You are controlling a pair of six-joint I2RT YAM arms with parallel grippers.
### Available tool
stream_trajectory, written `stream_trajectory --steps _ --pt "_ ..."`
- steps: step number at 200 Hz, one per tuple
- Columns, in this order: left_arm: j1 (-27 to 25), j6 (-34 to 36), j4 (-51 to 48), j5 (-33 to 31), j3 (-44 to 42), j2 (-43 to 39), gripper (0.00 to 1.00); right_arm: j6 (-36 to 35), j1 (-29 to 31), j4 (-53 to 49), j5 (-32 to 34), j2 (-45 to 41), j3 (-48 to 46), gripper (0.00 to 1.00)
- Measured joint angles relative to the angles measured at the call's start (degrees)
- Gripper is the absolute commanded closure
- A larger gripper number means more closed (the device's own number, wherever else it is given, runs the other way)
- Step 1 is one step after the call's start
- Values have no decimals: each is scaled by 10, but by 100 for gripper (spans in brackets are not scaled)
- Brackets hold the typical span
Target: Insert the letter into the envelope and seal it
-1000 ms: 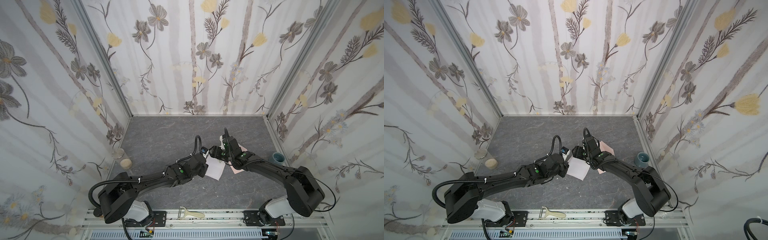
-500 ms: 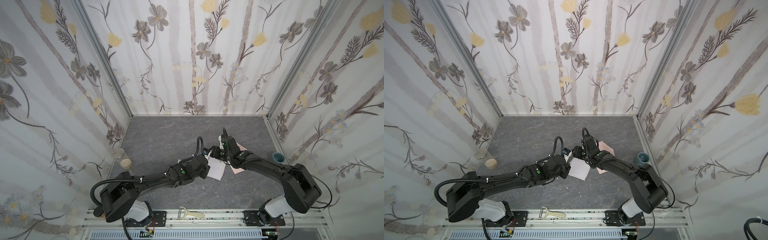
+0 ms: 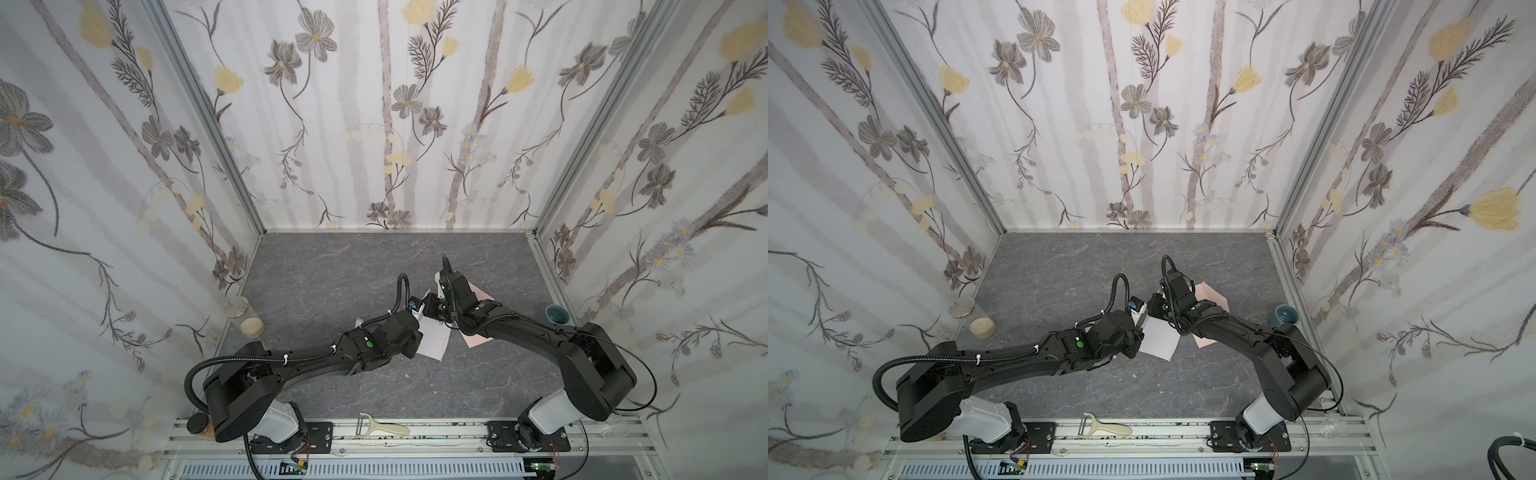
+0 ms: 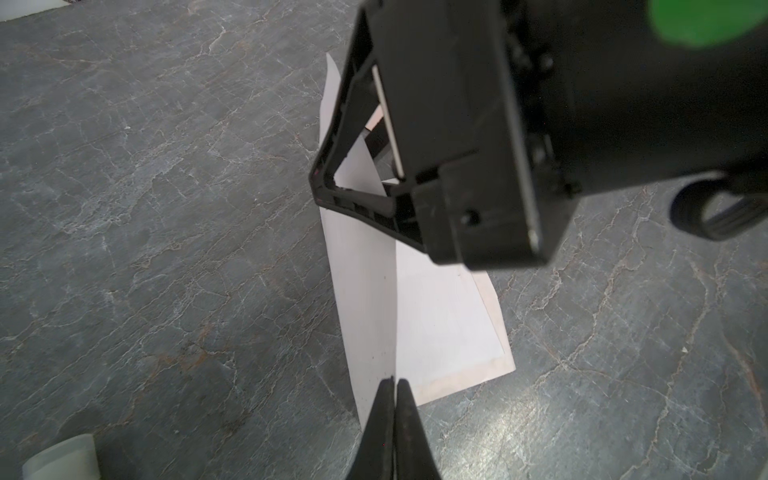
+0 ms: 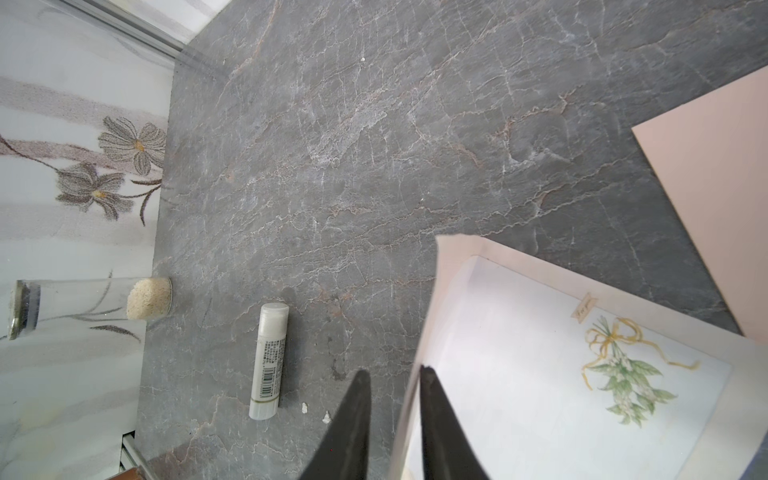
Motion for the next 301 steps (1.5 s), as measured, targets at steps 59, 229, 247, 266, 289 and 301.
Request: stream_trajectory --steps 59,229,247,266,289,301 --pt "5 -14 0 6 1 -32 61 0 0 2 -5 1 -14 100" --pt "188 -260 182 328 -179 -33 45 -67 -50 82 -130 -36 -104 100" --pt "189 -267 207 350 -181 -15 44 -69 -61 89 -155 -40 -105 100" --pt "189 -279 240 367 -192 1 42 -68 -71 103 -176 -51 -110 100" --pt "190 -291 273 383 -203 16 39 -66 -80 115 -196 -67 -116 100" --pt "191 -298 294 391 -205 25 39 -65 -84 117 -206 -80 -119 100"
